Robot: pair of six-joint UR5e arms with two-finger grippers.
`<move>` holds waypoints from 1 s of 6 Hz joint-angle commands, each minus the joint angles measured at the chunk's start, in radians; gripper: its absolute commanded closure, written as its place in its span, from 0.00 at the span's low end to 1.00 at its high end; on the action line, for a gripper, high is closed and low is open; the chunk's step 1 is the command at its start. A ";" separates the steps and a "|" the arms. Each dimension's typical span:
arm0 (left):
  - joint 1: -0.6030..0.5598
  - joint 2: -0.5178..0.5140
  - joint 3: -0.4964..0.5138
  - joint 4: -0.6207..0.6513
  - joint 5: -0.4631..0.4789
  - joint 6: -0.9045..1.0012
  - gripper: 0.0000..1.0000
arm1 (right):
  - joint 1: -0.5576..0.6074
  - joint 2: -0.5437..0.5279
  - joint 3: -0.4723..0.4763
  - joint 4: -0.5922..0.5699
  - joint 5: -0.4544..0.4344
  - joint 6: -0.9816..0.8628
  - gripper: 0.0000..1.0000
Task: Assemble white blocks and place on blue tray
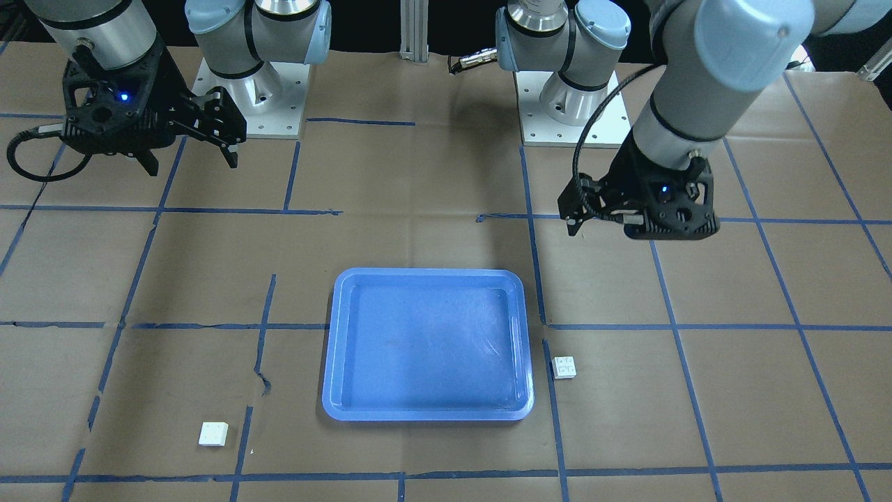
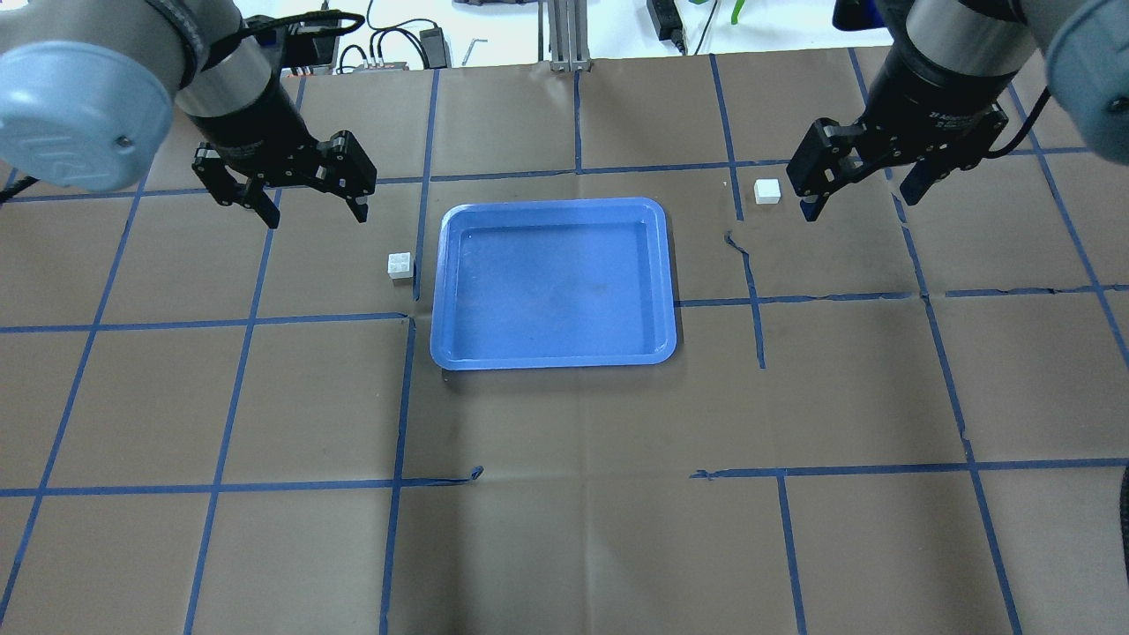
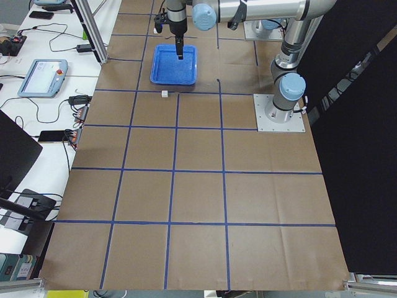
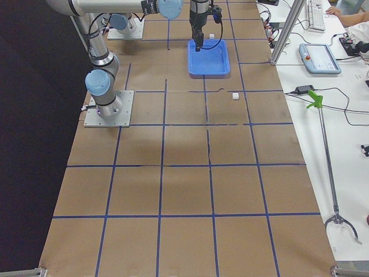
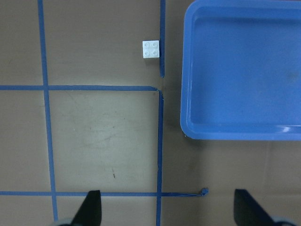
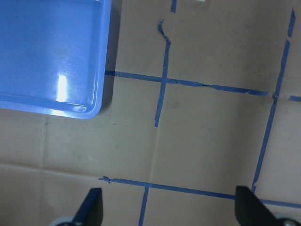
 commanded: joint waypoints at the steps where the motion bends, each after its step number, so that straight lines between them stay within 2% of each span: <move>1: 0.000 -0.158 -0.114 0.319 0.000 0.002 0.01 | -0.006 0.061 -0.004 -0.096 0.000 -0.481 0.00; 2: 0.002 -0.241 -0.151 0.440 0.002 0.002 0.01 | -0.006 0.111 -0.021 -0.108 0.006 -0.725 0.00; 3: 0.007 -0.284 -0.160 0.502 0.000 0.002 0.01 | -0.020 0.165 -0.059 -0.181 -0.001 -0.931 0.00; 4: 0.017 -0.298 -0.162 0.505 0.000 0.002 0.01 | -0.058 0.249 -0.158 -0.178 0.006 -1.122 0.00; 5: 0.020 -0.324 -0.159 0.511 0.000 0.002 0.01 | -0.075 0.353 -0.284 -0.165 0.011 -1.236 0.00; 6: 0.020 -0.362 -0.157 0.554 -0.001 0.003 0.01 | -0.077 0.450 -0.423 -0.130 0.024 -1.246 0.01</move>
